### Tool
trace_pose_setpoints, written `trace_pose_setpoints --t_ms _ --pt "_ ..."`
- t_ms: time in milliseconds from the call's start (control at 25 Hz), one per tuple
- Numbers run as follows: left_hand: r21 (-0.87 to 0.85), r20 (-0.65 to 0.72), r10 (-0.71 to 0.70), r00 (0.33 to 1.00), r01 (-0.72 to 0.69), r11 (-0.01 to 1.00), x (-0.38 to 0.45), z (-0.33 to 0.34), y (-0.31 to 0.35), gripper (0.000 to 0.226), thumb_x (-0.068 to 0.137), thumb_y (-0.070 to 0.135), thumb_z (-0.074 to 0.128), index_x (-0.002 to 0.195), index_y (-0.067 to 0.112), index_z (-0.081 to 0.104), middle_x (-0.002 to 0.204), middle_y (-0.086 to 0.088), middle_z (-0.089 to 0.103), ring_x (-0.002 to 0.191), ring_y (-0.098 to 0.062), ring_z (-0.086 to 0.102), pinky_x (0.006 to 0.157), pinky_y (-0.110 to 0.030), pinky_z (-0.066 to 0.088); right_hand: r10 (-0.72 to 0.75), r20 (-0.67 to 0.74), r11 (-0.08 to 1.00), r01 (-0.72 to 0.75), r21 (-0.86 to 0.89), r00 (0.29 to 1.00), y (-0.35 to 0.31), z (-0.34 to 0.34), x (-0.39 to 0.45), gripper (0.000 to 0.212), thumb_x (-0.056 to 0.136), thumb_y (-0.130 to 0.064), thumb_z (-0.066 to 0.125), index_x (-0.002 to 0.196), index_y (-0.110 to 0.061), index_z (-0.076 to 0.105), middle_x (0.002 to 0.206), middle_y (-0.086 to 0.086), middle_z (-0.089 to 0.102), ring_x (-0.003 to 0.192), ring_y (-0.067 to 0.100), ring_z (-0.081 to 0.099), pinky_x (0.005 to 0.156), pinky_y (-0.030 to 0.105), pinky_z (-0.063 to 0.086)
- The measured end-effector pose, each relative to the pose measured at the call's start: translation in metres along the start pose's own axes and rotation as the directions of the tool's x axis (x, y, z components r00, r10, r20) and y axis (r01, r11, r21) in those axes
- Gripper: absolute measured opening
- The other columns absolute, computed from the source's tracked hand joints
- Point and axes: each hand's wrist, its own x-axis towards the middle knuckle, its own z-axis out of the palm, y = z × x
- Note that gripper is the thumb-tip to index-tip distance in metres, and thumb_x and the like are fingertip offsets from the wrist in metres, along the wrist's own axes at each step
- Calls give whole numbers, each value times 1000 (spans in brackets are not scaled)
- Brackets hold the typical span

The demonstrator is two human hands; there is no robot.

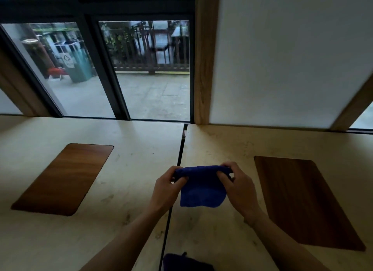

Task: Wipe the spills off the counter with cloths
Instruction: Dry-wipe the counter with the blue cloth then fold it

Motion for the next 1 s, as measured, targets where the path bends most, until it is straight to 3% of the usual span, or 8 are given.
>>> trace_pose_setpoints --t_ms 320,600,720,840,1000 --pt "-23 86 -49 995 51 998 3 11 -24 17 97 16 54 102 30 62 95 9 69 88 1 62 70 -15 52 69 44 997 -67 -35 997 17 9 -11 11 98 -31 51 107 -38 51 93 -27 56 82 -2 59 67 12 47" --pt "-41 179 -196 964 206 978 -4 22 -59 14 96 17 55 99 28 64 94 3 70 86 -7 65 77 -33 57 212 152 977 -206 -57 965 44 29 -29 10 99 -33 49 108 -38 51 97 -26 56 84 -1 59 64 10 48" --pt "-62 209 -261 942 280 958 -5 27 -75 13 96 17 56 101 23 65 97 -1 71 89 -12 67 81 -40 56 290 199 957 -280 -75 936 55 38 -33 12 100 -34 48 111 -35 52 99 -20 59 86 1 59 67 16 51" --pt "-58 239 -340 910 362 930 -4 32 -87 11 96 19 57 102 21 65 99 -1 71 91 -13 67 83 -44 57 396 258 918 -389 -80 881 67 45 -33 14 99 -37 47 111 -33 53 99 -17 61 84 6 61 69 29 58" --pt "-26 235 -415 879 432 901 8 40 -94 10 96 22 57 102 20 64 98 2 70 88 -10 67 76 -33 57 472 303 879 -466 -96 828 82 57 -19 17 98 -38 48 112 -31 54 98 -11 63 84 7 61 71 36 58"
